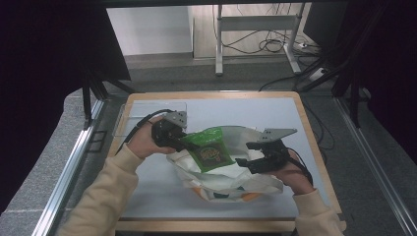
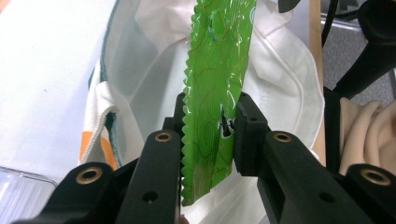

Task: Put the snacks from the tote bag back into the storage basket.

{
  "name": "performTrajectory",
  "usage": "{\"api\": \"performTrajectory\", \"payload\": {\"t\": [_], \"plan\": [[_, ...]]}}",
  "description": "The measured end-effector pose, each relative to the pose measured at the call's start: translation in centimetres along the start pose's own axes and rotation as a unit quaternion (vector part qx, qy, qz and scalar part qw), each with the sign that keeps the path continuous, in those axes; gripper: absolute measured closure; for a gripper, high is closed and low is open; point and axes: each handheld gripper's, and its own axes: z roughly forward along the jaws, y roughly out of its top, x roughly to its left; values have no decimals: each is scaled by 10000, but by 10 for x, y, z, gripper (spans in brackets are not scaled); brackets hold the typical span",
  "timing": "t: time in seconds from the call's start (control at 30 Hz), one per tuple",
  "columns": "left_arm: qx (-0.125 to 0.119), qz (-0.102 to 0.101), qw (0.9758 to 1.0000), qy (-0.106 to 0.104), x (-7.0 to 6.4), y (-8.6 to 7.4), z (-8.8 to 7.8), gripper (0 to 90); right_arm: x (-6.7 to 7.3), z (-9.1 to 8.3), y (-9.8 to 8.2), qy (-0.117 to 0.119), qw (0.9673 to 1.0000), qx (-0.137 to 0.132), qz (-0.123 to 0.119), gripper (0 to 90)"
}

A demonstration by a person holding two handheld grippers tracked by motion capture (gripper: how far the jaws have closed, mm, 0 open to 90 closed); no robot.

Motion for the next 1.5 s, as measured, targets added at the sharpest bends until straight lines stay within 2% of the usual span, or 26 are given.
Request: {"api": "performTrajectory", "payload": {"t": [0.27, 0.63, 0.97, 1.2, 1.37, 1.5], "plan": [[-204, -56, 9997, 74, 3, 0, -14, 752, -6, -4, -4, -69, 9999, -73, 137, 290], [-277, -68, 9994, 205, 8, 7, -31, 754, -5, -1, -8, 109, 9999, 2, 30, 289], [-316, -78, 9990, 319, 18, 16, -54, 755, -8, 2, -11, 116, 9999, 97, 54, 288], [-435, -185, 9982, 362, 25, 17, -67, 755, -8, 5, -13, 112, 9998, 155, 52, 288], [-605, -206, 9972, 382, 28, 20, -81, 755, -8, 6, -13, 134, 9997, 163, 79, 288], [-599, -172, 9969, 479, 30, 25, -91, 755, -8, 7, -14, 127, 9997, 194, 94, 287]]}}
